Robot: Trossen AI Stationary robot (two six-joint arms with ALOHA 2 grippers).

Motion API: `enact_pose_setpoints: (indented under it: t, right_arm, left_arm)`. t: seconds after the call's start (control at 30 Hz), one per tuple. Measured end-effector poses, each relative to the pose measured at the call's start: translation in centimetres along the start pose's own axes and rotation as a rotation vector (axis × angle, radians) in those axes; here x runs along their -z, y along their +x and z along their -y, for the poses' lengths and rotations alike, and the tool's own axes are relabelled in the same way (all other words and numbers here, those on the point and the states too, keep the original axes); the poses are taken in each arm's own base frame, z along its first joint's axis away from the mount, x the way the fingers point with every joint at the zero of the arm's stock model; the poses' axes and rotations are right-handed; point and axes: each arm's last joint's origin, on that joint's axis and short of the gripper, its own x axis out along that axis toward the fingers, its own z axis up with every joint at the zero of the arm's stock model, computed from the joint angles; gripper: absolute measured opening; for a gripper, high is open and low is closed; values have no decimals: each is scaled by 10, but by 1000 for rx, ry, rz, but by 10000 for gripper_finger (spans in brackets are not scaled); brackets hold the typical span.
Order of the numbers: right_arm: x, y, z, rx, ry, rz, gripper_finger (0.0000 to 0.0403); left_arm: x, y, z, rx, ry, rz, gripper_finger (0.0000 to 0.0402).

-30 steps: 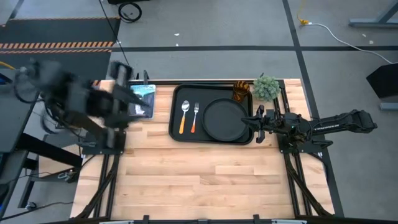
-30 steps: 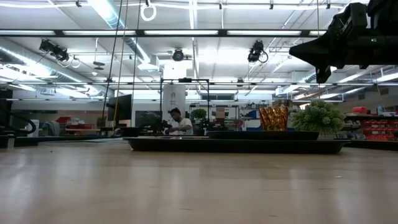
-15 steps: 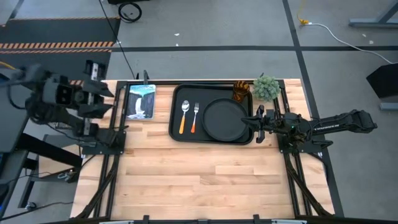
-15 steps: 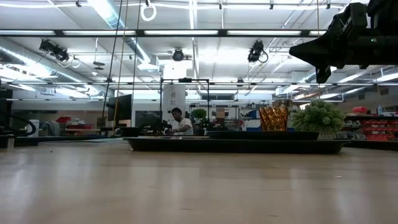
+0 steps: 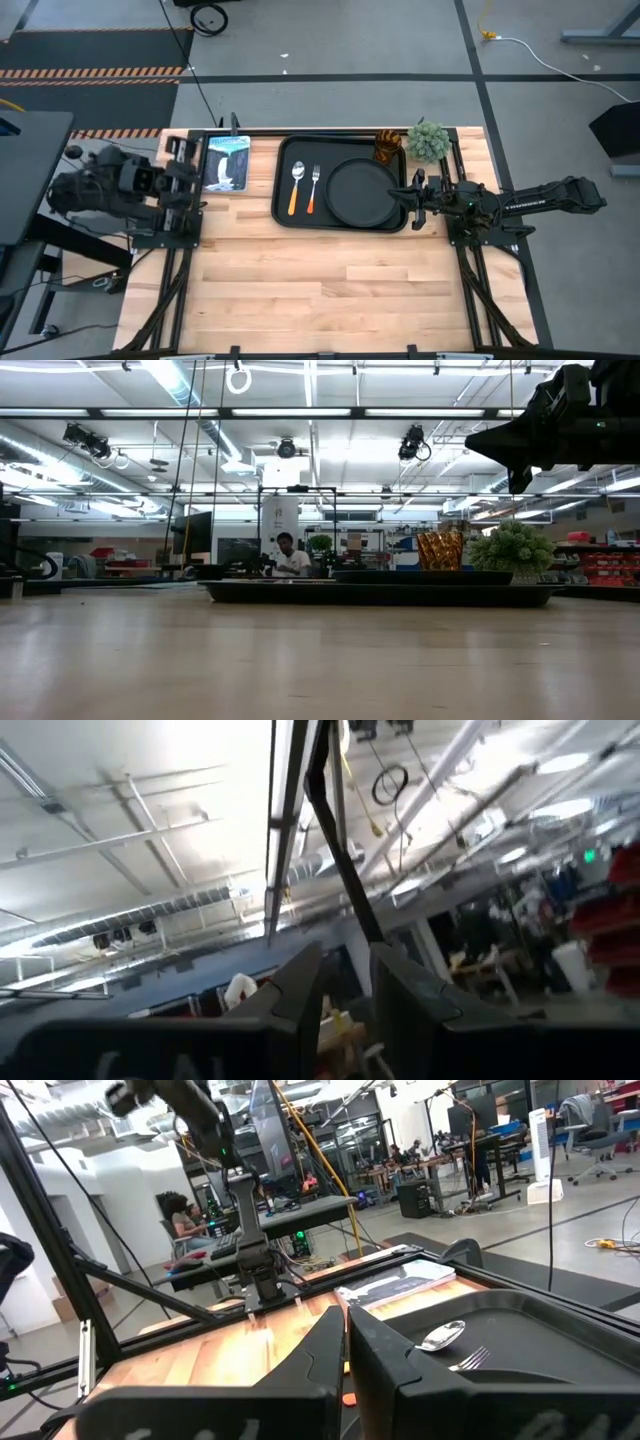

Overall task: Pick and place plate/cup/fork/spoon on tray
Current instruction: Return to Home Position

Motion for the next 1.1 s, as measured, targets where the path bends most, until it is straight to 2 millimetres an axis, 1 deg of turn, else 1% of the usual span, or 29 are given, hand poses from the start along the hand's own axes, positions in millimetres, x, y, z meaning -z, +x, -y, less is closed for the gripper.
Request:
enact_pose_setpoints:
  t: [0.2, 0.37, 0.5, 0.67, 0.8, 1.0, 1.1]
  right_arm:
    - [0, 0, 0, -1, 0, 0, 22]
    - [0, 0, 0, 0, 0, 0, 22]
    - [0, 0, 0, 0, 0, 0, 22]
    - [0, 0, 0, 0, 0, 0, 23]
    - [0, 0, 0, -1, 0, 0, 23]
    - [0, 0, 0, 0, 0, 0, 22]
    - [0, 0, 0, 0, 0, 0, 23]
  left_arm:
    - [32, -39, 17, -13, 1, 99, 94]
    - [60, -66, 31, 5, -61, 106, 94]
    - [80, -87, 40, 8, -99, 77, 94]
    - [93, -108, 48, 4, -95, 95, 94]
    - [101, -121, 53, 0, -92, 105, 94]
    - [116, -135, 58, -12, -87, 62, 94]
    - [121, -138, 59, -13, -92, 15, 94]
